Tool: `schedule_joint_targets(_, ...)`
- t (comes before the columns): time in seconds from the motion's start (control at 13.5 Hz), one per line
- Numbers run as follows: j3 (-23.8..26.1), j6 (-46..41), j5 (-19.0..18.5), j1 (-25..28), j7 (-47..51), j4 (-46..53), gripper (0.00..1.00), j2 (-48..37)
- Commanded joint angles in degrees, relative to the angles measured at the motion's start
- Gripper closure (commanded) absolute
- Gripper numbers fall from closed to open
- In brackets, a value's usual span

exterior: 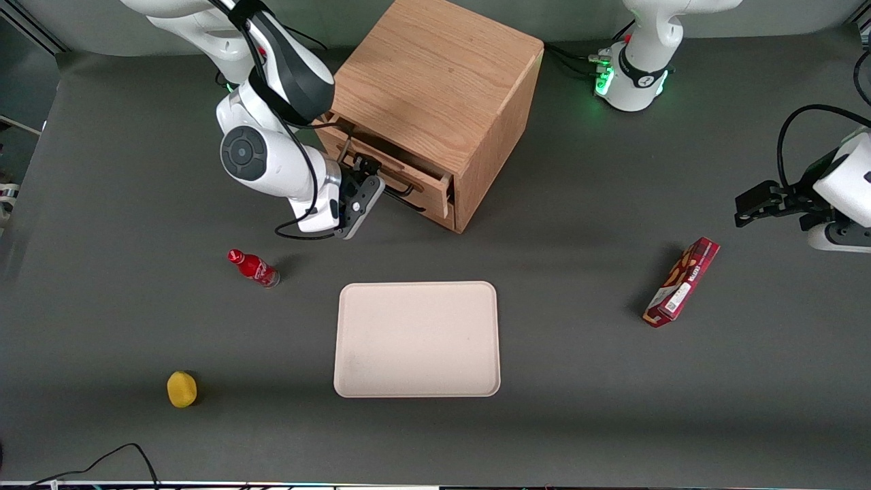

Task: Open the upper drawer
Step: 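Pull the upper drawer outward by its handle with the right gripper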

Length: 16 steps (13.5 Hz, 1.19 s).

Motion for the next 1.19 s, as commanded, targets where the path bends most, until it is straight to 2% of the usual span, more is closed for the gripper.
schedule_joint_targets(0.0,-1.1,0.1,-1.9,0.1,-1.0,3.3,0.00,2.3)
schedule_joint_targets(0.22,-2.2,-0.3,-2.4,0.2,-0.7,6.2,0.00,4.2)
schedule_joint_targets(0.44,-2.3,-0.3,-4.7,0.1,-0.9,7.5,0.00,5.4)
schedule_joint_targets(1.11,-6.8,-0.4,-5.0,0.0,-7.7,11.8,0.00,8.5)
